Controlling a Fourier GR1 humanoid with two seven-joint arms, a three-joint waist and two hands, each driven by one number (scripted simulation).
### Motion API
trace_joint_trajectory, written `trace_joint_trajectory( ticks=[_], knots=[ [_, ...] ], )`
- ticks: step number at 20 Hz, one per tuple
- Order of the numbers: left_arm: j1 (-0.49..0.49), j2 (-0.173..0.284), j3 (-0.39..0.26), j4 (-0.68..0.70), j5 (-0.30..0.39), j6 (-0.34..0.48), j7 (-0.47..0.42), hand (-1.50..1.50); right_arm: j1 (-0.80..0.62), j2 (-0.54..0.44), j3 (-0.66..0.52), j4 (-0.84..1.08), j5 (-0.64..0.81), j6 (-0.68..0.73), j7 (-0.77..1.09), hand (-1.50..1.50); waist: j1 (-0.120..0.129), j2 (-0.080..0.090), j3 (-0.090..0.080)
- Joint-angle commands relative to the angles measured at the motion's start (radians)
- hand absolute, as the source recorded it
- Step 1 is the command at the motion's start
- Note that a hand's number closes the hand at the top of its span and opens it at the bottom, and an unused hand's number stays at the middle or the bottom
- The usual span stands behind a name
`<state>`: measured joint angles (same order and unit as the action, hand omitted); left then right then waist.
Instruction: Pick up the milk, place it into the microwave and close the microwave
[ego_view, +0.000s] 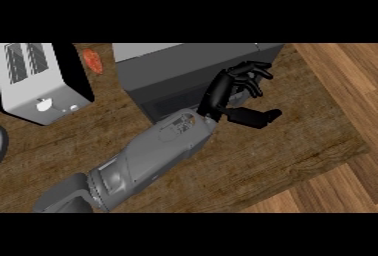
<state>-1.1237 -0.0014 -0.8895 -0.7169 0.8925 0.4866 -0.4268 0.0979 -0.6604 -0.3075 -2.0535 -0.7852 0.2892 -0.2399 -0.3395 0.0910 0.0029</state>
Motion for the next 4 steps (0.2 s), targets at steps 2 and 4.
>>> trace_joint_trajectory(
  ticks=[2,4],
  knots=[
    [0.058,0.082,0.063,0.171,0.032,0.052,-0.001,-1.5,0.016,-0.005,-0.022,-0.029,-0.019,-0.009,0.012,-1.5,0.046,0.008,-0.004],
    [0.053,0.087,0.066,0.17,0.043,0.046,-0.006,-1.5,0.027,-0.002,-0.028,-0.03,-0.029,-0.006,0.013,-1.5,0.051,0.01,-0.002]
  ],
)
